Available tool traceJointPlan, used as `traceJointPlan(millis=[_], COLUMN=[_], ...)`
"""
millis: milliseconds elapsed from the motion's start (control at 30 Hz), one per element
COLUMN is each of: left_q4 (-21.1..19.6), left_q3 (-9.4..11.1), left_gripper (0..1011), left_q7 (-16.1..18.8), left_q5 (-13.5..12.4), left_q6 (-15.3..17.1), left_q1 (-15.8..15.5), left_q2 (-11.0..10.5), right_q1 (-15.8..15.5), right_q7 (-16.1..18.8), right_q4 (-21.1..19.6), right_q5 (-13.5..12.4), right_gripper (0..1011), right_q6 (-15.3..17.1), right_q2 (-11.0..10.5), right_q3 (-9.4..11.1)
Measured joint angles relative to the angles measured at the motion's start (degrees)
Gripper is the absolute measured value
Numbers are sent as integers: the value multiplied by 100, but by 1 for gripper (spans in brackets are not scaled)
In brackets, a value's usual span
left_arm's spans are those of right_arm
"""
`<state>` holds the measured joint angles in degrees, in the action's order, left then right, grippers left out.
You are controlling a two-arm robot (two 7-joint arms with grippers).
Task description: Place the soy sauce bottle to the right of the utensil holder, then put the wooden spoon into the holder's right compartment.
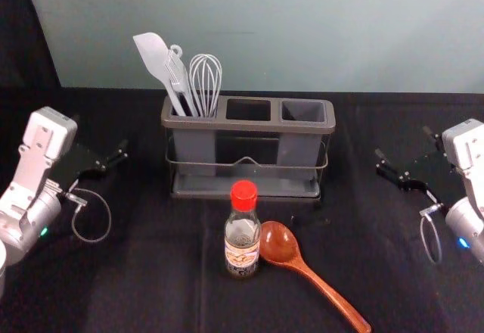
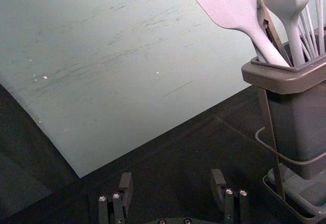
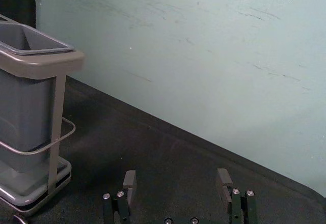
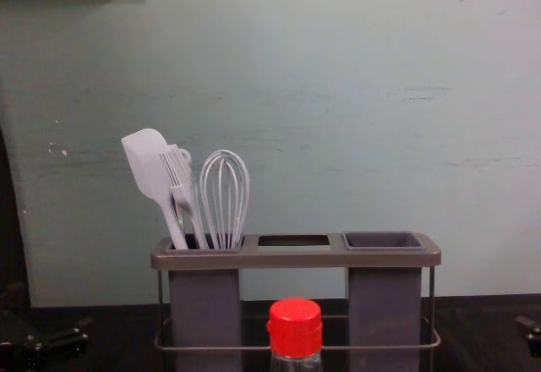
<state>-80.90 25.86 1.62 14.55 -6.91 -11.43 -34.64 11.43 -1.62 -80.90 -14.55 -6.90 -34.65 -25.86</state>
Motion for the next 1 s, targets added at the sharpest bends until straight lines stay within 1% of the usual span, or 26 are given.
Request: traceJointPlan(millis=[1000], left_q4=[0], left_q3=[0], left_gripper=[1005], left_q7=[0], left_q5=[0], left_q6=[0], left_q1=[0], left_q2=[0], right_q1=[0], right_q7=[0], right_q4=[0], right_q5=[0], right_gripper=[1004], right_q6=[0], right_q2=[0], right_q3=[0])
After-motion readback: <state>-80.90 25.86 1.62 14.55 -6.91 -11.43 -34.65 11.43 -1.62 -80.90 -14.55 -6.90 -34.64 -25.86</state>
